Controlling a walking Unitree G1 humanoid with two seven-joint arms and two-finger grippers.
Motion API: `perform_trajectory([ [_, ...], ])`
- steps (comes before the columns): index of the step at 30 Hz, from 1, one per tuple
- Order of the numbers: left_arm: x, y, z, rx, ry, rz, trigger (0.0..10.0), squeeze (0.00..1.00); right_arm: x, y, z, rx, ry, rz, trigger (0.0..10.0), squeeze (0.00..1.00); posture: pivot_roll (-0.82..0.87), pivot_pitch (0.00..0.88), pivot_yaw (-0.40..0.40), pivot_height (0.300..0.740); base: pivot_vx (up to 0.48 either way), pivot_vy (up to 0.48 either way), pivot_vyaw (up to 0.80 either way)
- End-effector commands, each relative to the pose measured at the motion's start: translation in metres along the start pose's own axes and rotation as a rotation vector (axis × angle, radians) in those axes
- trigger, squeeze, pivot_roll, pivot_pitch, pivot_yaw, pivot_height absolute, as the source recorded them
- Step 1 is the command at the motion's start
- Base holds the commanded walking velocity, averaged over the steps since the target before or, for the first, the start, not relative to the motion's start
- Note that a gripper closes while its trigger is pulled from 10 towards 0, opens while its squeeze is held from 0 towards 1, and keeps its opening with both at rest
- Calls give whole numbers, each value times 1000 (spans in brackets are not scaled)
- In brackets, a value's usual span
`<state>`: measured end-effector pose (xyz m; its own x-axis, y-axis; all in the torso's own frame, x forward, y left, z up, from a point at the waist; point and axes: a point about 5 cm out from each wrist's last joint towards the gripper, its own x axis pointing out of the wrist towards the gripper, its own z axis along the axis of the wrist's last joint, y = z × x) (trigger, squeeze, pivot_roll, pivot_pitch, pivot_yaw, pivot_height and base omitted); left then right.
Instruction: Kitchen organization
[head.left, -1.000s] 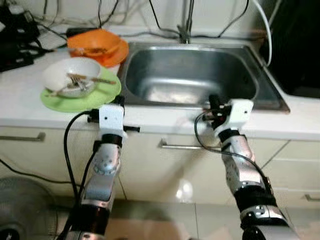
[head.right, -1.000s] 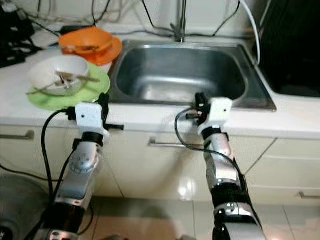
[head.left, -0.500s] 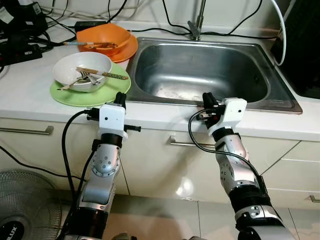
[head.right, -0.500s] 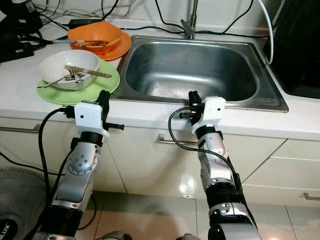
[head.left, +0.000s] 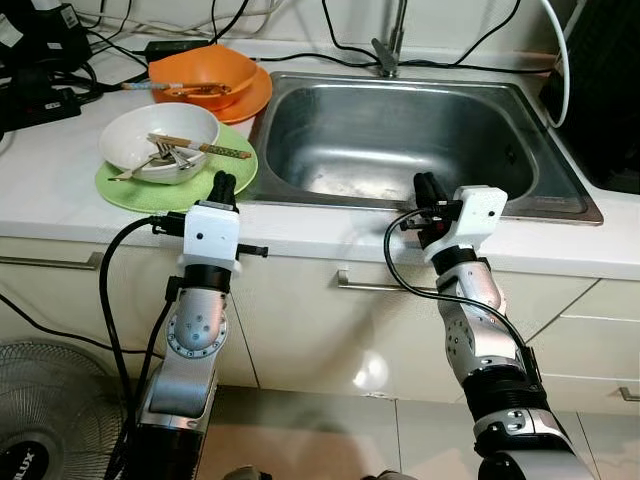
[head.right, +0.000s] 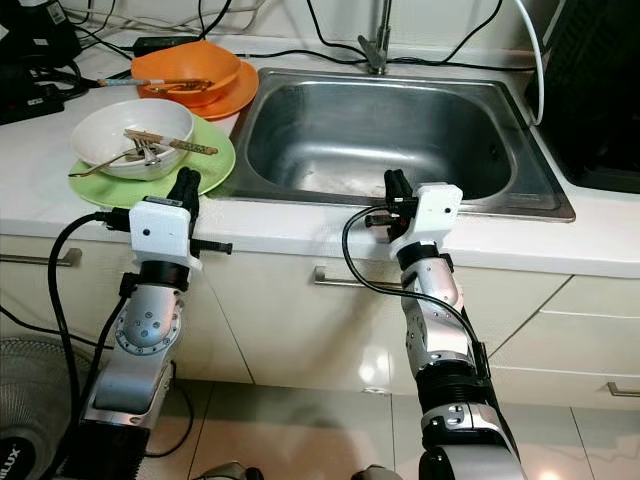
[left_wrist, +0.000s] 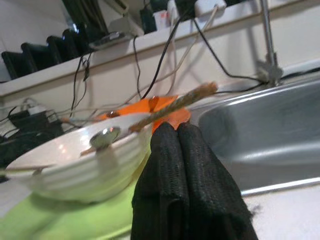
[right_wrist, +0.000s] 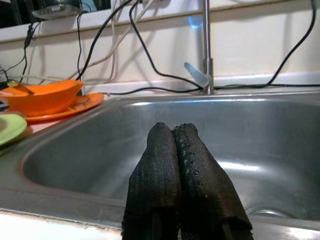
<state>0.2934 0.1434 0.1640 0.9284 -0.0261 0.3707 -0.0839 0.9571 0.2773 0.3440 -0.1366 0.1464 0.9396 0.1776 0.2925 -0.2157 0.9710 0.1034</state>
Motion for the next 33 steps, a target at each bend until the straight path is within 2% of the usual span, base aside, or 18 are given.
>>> perform_trajectory([
  [1,-1,4,1,15,0,17,10000,1000,5,1,10,3,-34,12,10000,0,-16,62,-16,740,0,0,0],
  [16,12,10,7,88,-18,-5,10000,1000,4,5,10,13,-28,26,10000,0,-17,73,-19,740,0,0,0],
  [17,18,9,8,123,-16,-32,10000,1000,5,6,10,16,-27,28,10000,0,-20,74,-18,740,0,0,0],
  [18,18,9,8,123,-16,-32,10000,1000,5,6,10,16,-27,28,10000,0,-20,74,-18,740,0,0,0],
  [19,22,8,9,171,-18,-61,10000,1000,5,6,10,18,-27,29,10000,0,-20,73,-17,740,0,0,0],
  [23,28,7,12,241,-30,-88,10000,1000,4,7,10,20,-27,30,10000,0,-23,74,-15,740,0,0,0],
  [24,31,7,13,276,-36,-97,10000,890,4,7,10,21,-27,29,10000,0,-23,74,-15,740,0,0,0],
  [25,31,7,13,276,-36,-97,10000,890,4,7,10,21,-27,29,10000,0,-23,74,-15,740,0,0,0],
  [26,32,8,13,281,-34,-98,10000,0,4,7,10,21,-27,29,10000,0,-23,75,-14,740,0,0,0],
  [33,34,10,14,291,-18,-97,10000,0,4,8,10,25,-26,30,10000,0,-20,75,-14,740,0,0,0],
])
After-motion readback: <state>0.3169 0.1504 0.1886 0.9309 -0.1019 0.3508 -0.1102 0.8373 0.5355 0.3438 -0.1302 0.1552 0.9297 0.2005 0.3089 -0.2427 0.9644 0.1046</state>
